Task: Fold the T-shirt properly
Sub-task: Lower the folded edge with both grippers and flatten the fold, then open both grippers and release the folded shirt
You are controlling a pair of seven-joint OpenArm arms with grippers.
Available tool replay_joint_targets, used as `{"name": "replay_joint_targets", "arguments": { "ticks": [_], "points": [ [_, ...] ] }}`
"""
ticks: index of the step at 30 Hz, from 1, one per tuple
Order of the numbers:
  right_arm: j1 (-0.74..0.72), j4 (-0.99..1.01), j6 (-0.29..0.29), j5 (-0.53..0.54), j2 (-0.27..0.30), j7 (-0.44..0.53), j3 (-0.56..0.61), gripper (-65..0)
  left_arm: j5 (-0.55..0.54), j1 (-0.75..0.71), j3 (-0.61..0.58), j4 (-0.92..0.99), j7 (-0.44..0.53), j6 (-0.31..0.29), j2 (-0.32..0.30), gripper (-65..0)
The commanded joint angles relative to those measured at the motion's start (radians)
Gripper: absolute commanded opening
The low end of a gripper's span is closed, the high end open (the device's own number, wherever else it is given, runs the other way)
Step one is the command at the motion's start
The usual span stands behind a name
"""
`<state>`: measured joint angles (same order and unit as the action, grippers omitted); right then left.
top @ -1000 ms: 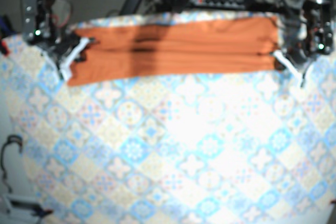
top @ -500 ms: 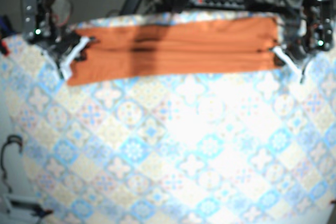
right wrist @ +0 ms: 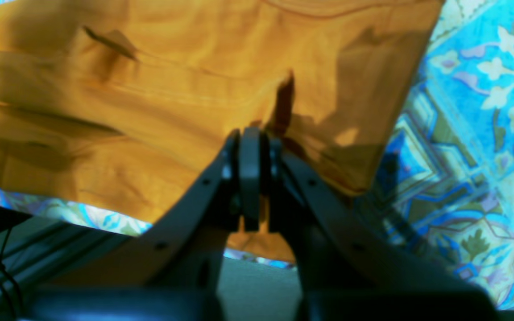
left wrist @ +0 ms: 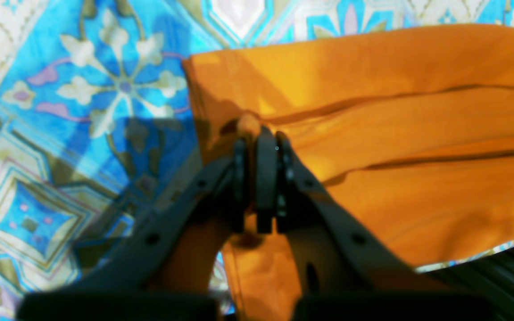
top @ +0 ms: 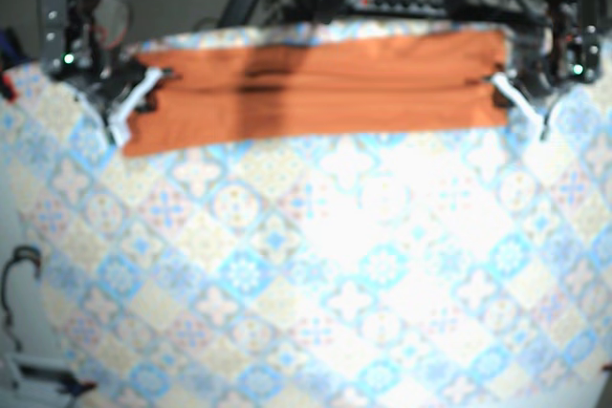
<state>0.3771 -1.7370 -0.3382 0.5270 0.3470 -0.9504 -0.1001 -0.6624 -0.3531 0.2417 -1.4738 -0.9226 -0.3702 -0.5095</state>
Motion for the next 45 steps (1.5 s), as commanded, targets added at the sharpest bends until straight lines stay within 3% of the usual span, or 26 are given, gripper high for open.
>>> {"name": "replay_joint_targets", "arguments": {
  "ticks": [1, 10, 15, 20, 26, 30, 38, 45],
  "points": [
    [-0.007, -0.014, 0.0, 0.005, 0.013, 0.017, -0.005, -64.8, -0.004, -0.005, 0.008, -0.011, 0.009, 0.003, -0.019, -65.0],
    [-0.007, 0.024, 0.0, 0.005, 0.013, 0.023, -0.003, -64.5, -0.004, -0.007, 0.008, -0.009, 0.009, 0.003, -0.019, -65.0],
    [-0.008, 0.075, 0.0, 0.005, 0.013, 0.06, -0.003, -58.1, -0.004, -0.007, 0.008, -0.009, 0.009, 0.003, -0.019, -64.9],
    [-0.008, 0.116, 0.0, 0.005, 0.013, 0.074, -0.003, -46.2, -0.004, -0.007, 0.008, -0.009, 0.01, 0.003, -0.019, -54.7],
    [-0.007, 0.114, 0.0, 0.005, 0.013, 0.074, -0.008, -30.0, -0.004, -0.008, 0.008, -0.009, 0.007, 0.003, -0.019, -35.9],
    [-0.007, 0.11, 0.0, 0.003, 0.013, 0.075, -0.01, -22.8, -0.004, -0.008, 0.009, -0.009, 0.007, 0.003, -0.021, -25.6],
    [-0.008, 0.11, 0.0, 0.003, 0.013, 0.086, -0.077, -18.1, -0.006, -0.025, 0.015, -0.011, 0.009, 0.003, -0.024, -17.1],
    [-0.008, 0.108, 0.0, 0.003, 0.014, 0.086, -0.091, -18.4, -0.006, -0.027, 0.015, -0.011, 0.009, 0.003, -0.024, -16.8]
  ]
}}
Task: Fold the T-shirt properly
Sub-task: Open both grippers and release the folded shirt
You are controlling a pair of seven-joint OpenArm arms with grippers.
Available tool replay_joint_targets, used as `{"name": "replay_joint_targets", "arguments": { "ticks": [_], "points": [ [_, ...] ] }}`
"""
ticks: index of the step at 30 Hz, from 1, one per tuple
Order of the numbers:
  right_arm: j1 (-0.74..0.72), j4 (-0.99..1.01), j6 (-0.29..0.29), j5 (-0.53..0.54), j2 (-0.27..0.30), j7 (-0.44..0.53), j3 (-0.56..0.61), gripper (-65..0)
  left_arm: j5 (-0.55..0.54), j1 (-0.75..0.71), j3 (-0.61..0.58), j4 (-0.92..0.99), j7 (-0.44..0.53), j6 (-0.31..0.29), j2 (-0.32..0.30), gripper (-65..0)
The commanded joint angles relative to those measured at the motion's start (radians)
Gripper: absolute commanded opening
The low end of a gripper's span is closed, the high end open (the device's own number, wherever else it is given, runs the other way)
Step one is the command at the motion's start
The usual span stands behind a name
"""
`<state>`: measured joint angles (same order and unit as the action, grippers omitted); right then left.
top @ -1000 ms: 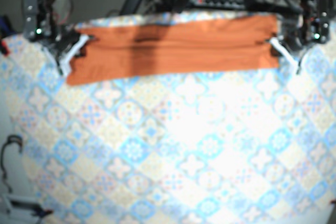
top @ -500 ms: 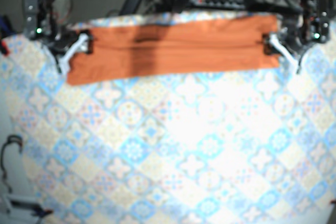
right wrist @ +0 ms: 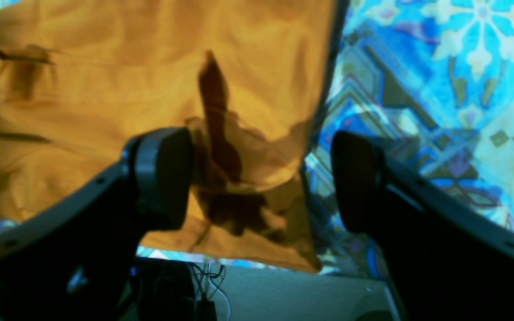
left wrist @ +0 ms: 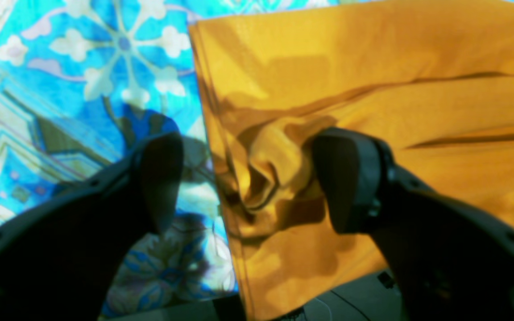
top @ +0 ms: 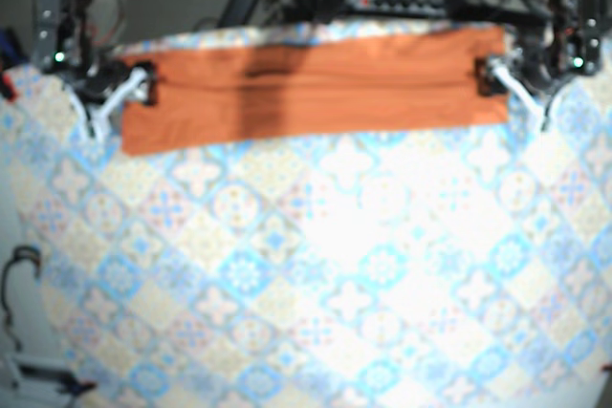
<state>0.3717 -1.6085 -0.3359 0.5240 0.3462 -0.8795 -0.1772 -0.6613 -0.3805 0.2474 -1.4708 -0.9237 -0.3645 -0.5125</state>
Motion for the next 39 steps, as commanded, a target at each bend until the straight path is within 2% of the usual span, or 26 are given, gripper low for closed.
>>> {"name": "replay_joint_targets", "arguments": {
  "ticks": [1, 13, 24, 28, 33, 38, 39],
  "points": [
    [-0.003, -0.025, -0.002, 0.006, 0.015, 0.015, -0.023, -18.4, -0.007, 0.001, 0.01, -0.014, 0.01, -0.003, -0.021, -16.8],
    [0.0, -0.106, -0.002, 0.006, 0.015, 0.006, -0.158, -18.4, -0.008, -0.042, 0.016, -0.02, 0.012, -0.003, -0.025, -16.8],
    [0.02, -0.171, -0.002, 0.006, 0.015, 0.006, -0.273, -18.4, -0.016, -0.14, 0.224, -0.021, 0.01, -0.011, -0.042, -16.8],
    [0.019, -0.183, -0.002, 0.006, 0.014, 0.006, -0.287, -18.4, -0.024, -0.14, 0.252, -0.021, 0.009, -0.012, -0.039, -16.8],
    [0.019, -0.181, -0.002, 0.006, 0.014, 0.006, -0.287, -18.4, -0.087, -0.133, 0.249, -0.02, -0.021, -0.012, -0.039, -16.8],
    [0.019, -0.181, -0.002, -0.063, 0.009, 0.006, -0.282, -18.4, -0.094, -0.108, 0.247, -0.017, -0.039, -0.012, -0.038, -16.8],
    [0.017, -0.181, -0.002, -0.077, -0.006, 0.006, -0.282, -18.4, -0.094, -0.108, 0.247, -0.015, -0.039, -0.012, -0.038, -16.8]
  ]
}}
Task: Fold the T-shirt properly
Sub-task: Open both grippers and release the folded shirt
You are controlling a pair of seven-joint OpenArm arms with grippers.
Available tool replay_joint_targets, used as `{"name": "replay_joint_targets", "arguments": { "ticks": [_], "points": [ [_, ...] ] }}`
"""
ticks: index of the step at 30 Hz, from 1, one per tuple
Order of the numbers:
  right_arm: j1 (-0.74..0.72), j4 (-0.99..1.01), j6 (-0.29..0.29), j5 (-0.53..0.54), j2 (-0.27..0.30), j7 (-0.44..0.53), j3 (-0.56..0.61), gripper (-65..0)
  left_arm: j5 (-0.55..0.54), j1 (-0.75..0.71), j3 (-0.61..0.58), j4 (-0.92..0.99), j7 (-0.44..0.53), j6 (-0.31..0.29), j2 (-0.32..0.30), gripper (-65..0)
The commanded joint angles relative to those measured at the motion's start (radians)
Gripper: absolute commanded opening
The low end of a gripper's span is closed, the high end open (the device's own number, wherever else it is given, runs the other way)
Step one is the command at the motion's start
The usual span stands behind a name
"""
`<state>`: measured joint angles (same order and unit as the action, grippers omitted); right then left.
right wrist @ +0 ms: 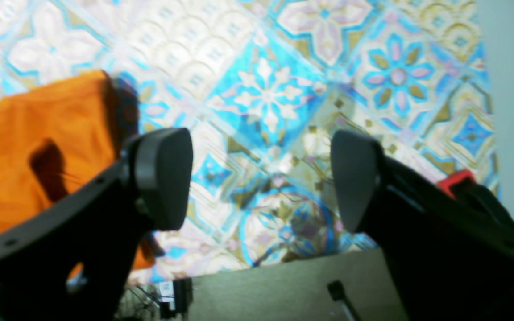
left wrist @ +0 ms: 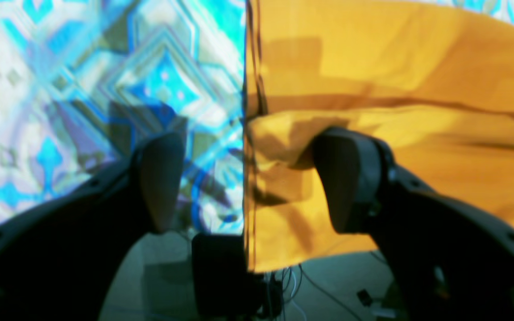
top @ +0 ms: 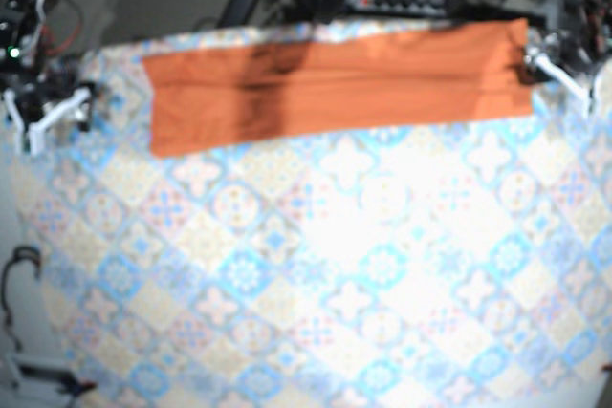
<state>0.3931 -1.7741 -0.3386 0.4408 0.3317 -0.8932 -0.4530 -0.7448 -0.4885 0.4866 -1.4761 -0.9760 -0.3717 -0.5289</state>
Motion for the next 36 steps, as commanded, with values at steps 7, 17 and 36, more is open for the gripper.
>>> {"name": "replay_joint_targets", "arguments": {
  "ticks": [7, 17, 36],
  "points": [
    [-0.007, -0.016, 0.0, -0.101, -0.036, 0.019, 0.003, -18.4, -0.005, -0.005, 0.008, -0.01, 0.012, 0.001, -0.026, -16.7],
    [-0.01, -0.016, 0.0, -0.101, -0.055, 0.019, 0.044, -18.4, 0.032, -0.02, 0.008, -0.01, 0.01, 0.004, -0.032, -16.6],
    [-0.01, -0.016, 0.0, -0.101, -0.064, 0.019, 0.036, -18.4, 0.084, -0.012, -0.047, -0.016, -0.025, -0.033, -0.026, 0.0]
  ]
}}
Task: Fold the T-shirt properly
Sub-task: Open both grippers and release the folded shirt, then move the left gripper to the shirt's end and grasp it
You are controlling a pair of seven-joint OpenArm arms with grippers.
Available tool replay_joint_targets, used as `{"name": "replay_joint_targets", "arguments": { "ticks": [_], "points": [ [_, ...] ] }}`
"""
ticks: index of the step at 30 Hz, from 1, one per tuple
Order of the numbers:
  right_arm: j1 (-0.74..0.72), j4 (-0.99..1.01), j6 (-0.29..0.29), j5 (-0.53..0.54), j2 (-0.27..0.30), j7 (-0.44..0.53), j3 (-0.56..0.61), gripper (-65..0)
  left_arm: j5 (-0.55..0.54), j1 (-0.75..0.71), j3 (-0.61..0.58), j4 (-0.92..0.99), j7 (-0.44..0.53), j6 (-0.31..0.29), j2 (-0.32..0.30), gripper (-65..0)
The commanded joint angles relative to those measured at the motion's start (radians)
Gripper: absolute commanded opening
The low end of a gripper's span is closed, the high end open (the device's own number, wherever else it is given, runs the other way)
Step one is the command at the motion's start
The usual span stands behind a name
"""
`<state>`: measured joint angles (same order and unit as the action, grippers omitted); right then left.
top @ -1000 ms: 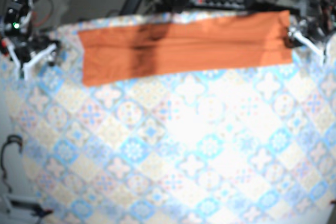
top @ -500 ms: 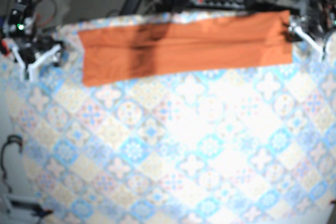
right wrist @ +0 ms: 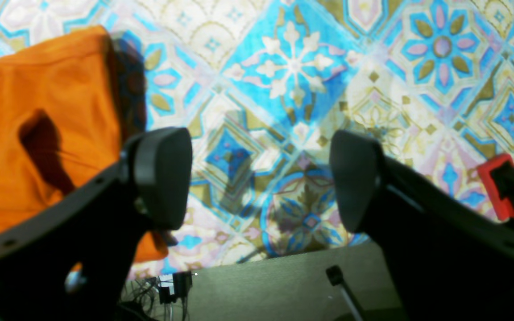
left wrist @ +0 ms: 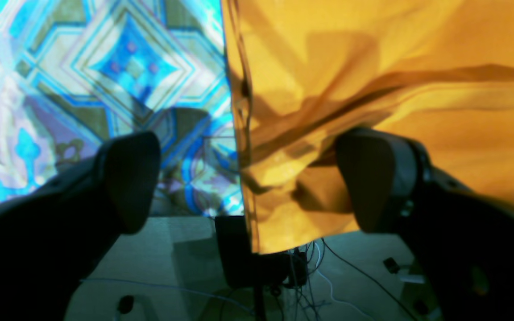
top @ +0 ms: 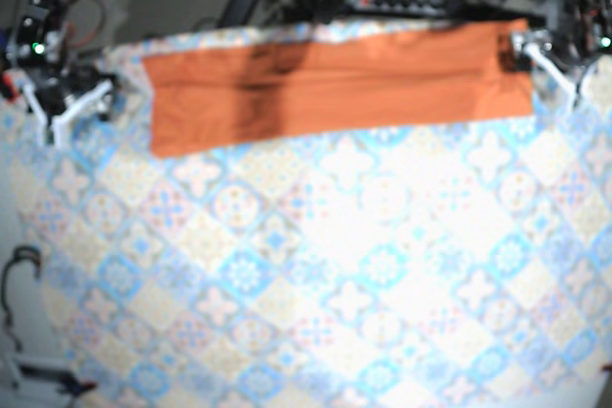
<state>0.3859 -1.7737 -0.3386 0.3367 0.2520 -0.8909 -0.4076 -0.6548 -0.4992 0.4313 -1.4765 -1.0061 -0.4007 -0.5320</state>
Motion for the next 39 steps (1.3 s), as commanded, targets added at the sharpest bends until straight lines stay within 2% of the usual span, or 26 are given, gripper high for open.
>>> {"name": "replay_joint_targets", "arguments": {
  "ticks": [1, 5, 12, 26, 31, 34, 39],
  "points": [
    [-0.003, -0.016, 0.0, 0.003, 0.016, 0.017, -0.009, -18.4, -0.006, -0.002, 0.008, -0.016, 0.005, -0.004, -0.023, 0.0],
    [-0.003, -0.016, 0.0, 0.0, 0.016, 0.017, -0.009, -18.4, -0.007, -0.006, 0.008, -0.02, 0.003, -0.004, -0.026, 0.0],
    [-0.003, -0.045, 0.0, -0.003, 0.017, 0.017, -0.012, -18.4, -0.003, -0.042, 0.013, -0.149, 0.0, -0.004, -0.026, 0.0],
    [-0.002, -0.074, 0.0, -0.004, 0.02, 0.017, -0.121, -18.4, -0.003, -0.066, 0.018, -0.235, 0.0, -0.004, -0.027, 0.0],
    [-0.003, -0.074, 0.0, -0.004, 0.02, 0.017, -0.164, -18.4, -0.02, -0.095, 0.134, -0.24, 0.0, -0.004, -0.02, 0.0],
    [-0.003, -0.074, 0.0, -0.004, 0.02, 0.019, -0.184, -18.4, -0.09, -0.103, 0.205, -0.234, -0.003, -0.004, -0.02, 0.0],
    [-0.003, -0.074, 0.0, -0.004, 0.02, 0.02, -0.192, -18.4, -0.285, -0.079, 0.384, -0.123, -0.153, -0.004, -0.02, 0.0]
  ]
}}
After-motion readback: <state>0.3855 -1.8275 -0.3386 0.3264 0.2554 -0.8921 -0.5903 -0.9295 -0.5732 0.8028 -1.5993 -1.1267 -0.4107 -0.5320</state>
